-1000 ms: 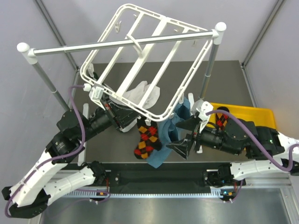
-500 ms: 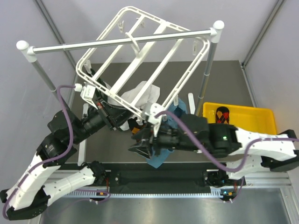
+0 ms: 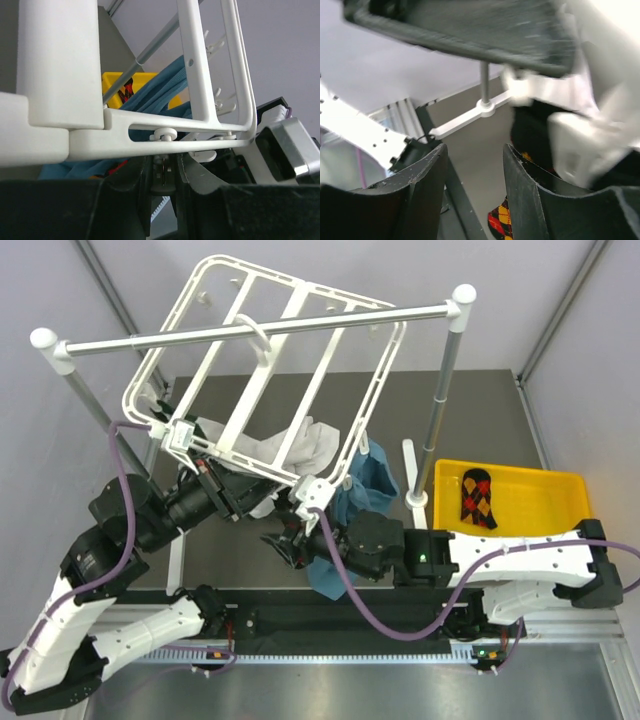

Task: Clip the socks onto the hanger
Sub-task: Open the clamp at the hanger.

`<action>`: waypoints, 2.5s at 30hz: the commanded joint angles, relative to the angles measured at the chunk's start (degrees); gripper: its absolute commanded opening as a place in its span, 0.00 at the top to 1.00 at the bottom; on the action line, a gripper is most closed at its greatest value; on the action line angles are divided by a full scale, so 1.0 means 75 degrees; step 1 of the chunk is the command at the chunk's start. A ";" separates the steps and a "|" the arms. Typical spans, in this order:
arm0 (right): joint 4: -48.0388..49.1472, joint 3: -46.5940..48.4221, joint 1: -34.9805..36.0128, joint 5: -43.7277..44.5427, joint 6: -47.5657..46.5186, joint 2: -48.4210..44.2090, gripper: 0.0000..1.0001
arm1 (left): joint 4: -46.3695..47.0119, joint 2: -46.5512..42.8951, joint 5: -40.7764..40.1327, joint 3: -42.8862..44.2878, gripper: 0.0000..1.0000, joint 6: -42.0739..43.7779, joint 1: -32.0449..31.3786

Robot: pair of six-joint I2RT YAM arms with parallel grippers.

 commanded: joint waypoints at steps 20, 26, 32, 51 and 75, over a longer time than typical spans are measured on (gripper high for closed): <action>0.0776 0.0210 -0.0619 -0.1690 -0.0520 -0.0850 0.54 | 0.0149 -0.0085 0.0249 0.0092 1.00 -0.0272 -0.0018; 0.0273 -0.0059 -0.0619 -0.1828 -0.0520 -0.1271 0.39 | 0.0172 -0.0108 0.0225 0.0092 1.00 -0.0225 -0.0018; 0.0434 -0.0926 -0.0607 -0.3563 -0.1141 -0.2021 0.14 | 0.0219 -0.0167 0.0272 0.0069 1.00 -0.0202 -0.0018; 0.1840 -0.0714 -0.0607 -0.3390 -0.1974 -0.1026 0.27 | 0.0336 -0.0272 0.0272 0.0081 1.00 -0.0214 -0.0006; 0.3084 -0.0950 -0.0607 -0.1784 -0.1997 -0.1144 0.53 | 0.0442 -0.0026 0.0459 -0.0001 1.00 -0.0284 -0.0018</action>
